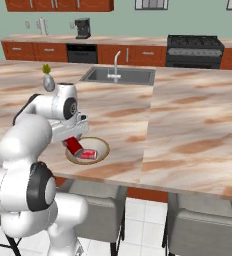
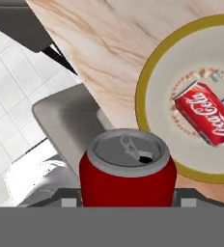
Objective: Open the fridge, grab two sodas, and place both sodas inside the bowl with ice on the dining counter.
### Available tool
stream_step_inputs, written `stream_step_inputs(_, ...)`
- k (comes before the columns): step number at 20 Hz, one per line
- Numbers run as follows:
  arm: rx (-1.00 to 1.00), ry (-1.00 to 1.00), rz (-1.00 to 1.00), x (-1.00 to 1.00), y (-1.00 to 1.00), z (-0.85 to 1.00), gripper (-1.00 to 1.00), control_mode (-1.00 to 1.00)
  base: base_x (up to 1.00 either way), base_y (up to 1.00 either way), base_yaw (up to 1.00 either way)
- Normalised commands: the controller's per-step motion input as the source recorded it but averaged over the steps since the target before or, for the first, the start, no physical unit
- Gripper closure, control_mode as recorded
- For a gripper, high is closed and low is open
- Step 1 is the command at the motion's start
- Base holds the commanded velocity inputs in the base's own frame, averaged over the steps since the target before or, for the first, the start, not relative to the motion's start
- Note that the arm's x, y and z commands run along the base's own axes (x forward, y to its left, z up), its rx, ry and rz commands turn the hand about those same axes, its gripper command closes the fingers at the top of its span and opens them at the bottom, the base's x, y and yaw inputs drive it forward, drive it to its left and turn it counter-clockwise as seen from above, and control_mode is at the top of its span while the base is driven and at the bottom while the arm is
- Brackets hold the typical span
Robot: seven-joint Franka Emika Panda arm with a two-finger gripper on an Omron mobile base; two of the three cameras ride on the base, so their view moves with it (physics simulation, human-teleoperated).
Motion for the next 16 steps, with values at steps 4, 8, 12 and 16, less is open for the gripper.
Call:
stream_step_inputs(4,-0.01,0.03,0.03,0.39,0.0,-0.31,1.0,-1.0,0.0,0.0,0.0)
stream_step_inputs(8,0.0,0.01,0.04,0.42,0.0,-0.3,1.0,-1.0,0.0,0.0,0.0)
stream_step_inputs(12,0.0,0.01,0.04,0.4,0.0,-0.32,1.0,-1.0,0.0,0.0,0.0)
stream_step_inputs(16,0.0,0.0,0.05,0.36,0.0,-0.31,1.0,-1.0,0.0,0.0,0.0)
